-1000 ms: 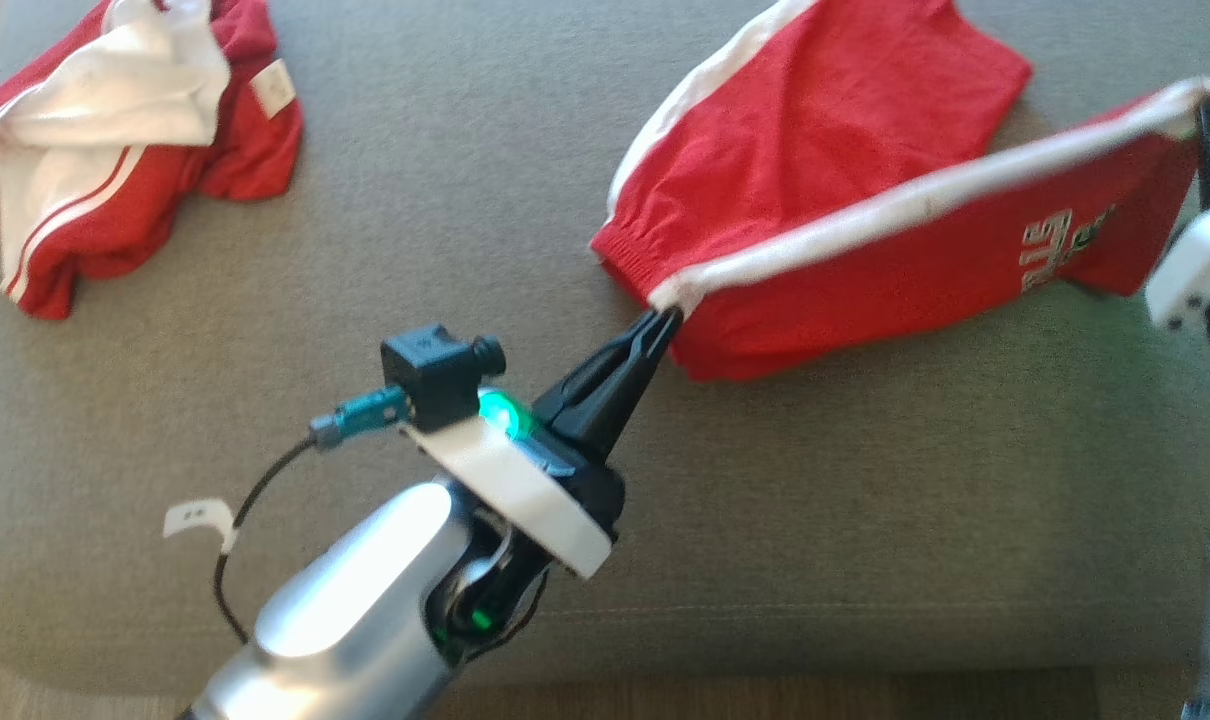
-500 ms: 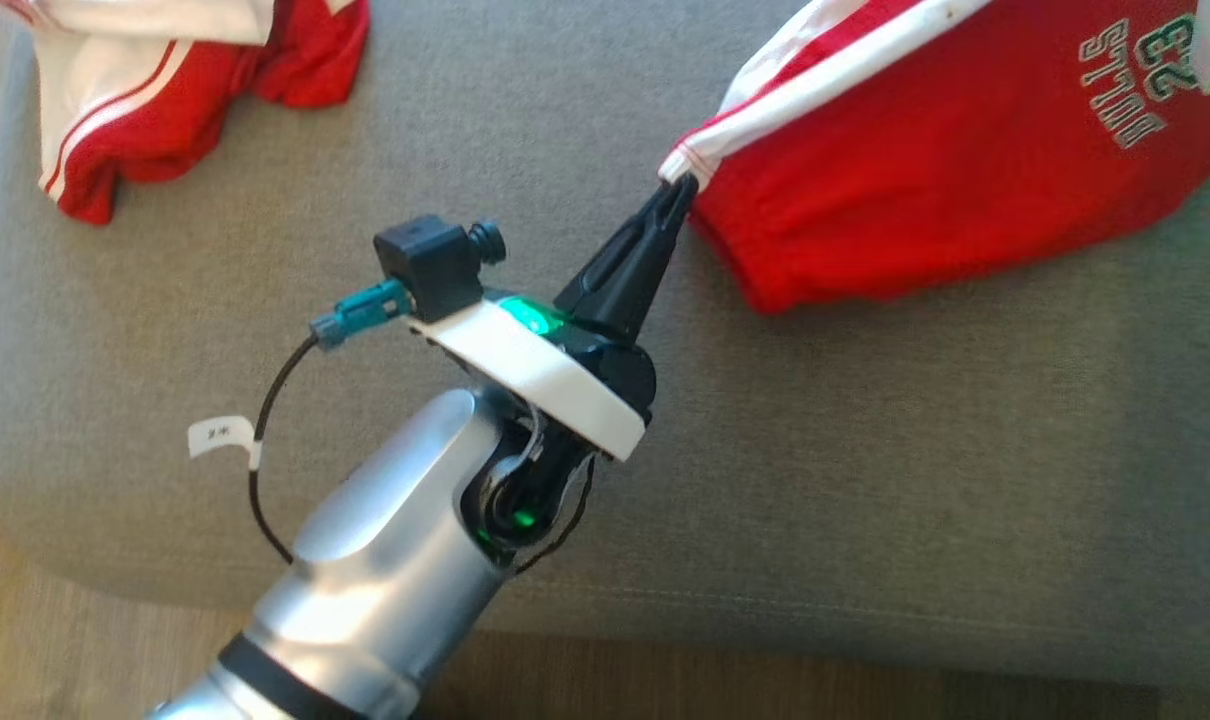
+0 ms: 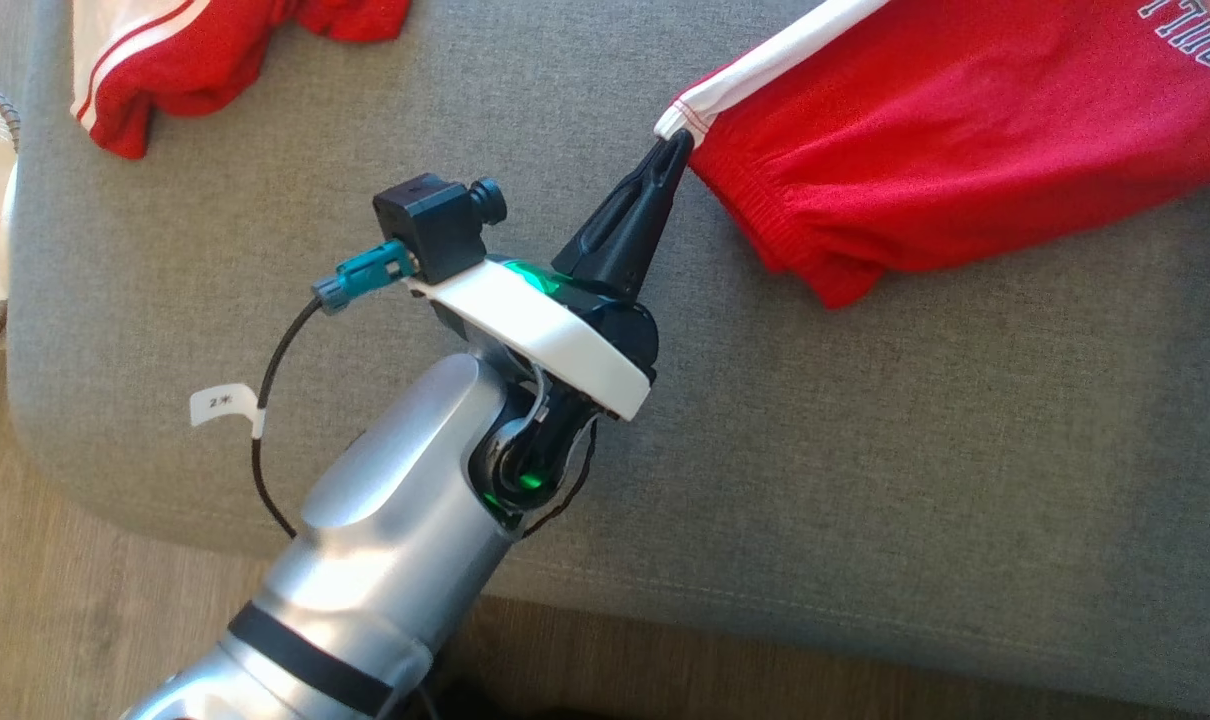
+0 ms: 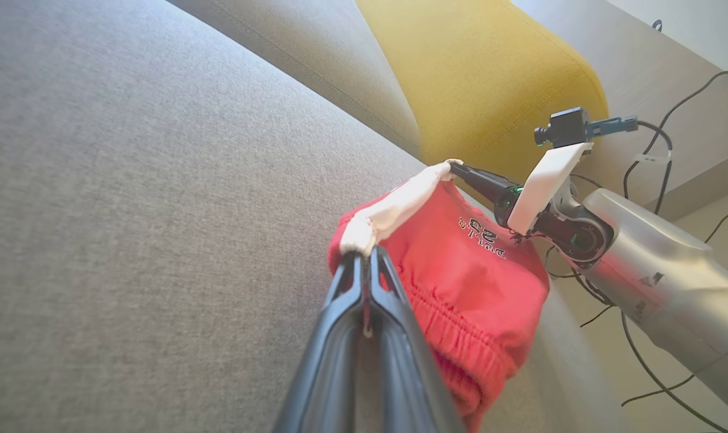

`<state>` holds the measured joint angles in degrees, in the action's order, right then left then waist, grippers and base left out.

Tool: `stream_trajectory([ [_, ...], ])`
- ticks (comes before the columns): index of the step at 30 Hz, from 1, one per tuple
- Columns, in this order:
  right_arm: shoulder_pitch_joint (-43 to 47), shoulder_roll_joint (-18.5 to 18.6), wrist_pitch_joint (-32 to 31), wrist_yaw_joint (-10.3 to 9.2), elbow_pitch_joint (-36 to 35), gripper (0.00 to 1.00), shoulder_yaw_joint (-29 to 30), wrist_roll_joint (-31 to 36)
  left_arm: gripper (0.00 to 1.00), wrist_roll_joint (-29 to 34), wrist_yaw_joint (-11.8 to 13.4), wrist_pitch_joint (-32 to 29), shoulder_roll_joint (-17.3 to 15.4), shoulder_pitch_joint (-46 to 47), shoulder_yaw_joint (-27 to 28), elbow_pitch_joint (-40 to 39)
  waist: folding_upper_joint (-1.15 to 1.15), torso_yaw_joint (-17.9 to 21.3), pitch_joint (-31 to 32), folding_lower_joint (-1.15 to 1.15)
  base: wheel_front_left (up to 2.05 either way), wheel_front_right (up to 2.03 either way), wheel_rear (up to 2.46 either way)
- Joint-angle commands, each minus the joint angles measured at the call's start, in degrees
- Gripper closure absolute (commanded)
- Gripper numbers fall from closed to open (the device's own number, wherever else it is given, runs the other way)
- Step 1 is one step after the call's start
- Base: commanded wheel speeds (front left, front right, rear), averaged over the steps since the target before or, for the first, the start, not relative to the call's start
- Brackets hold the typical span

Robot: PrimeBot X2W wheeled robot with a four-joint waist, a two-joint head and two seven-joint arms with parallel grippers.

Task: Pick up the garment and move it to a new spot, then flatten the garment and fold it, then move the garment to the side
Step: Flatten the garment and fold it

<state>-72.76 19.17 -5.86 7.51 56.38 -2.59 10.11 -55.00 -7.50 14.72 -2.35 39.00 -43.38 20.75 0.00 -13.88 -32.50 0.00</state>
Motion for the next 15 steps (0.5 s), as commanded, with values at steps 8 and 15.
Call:
stream_trajectory([
  [8,-2.31,-1.62,7.34,-0.02,2.56,0.0,2.82,-0.5,0.0,2.06,0.01,0.28,-0.55,1.01,1.69,-1.2,0.0,1.29,0.85,0.0,0.0,0.0,0.0],
  [15,0.05,-0.93,4.56,-0.02,7.84,0.0,2.93,-8.59,0.0,16.89,0.01,0.28,-0.54,-5.2,10.01,-6.39,0.0,4.0,4.11,0.0,0.0,0.0,0.0],
])
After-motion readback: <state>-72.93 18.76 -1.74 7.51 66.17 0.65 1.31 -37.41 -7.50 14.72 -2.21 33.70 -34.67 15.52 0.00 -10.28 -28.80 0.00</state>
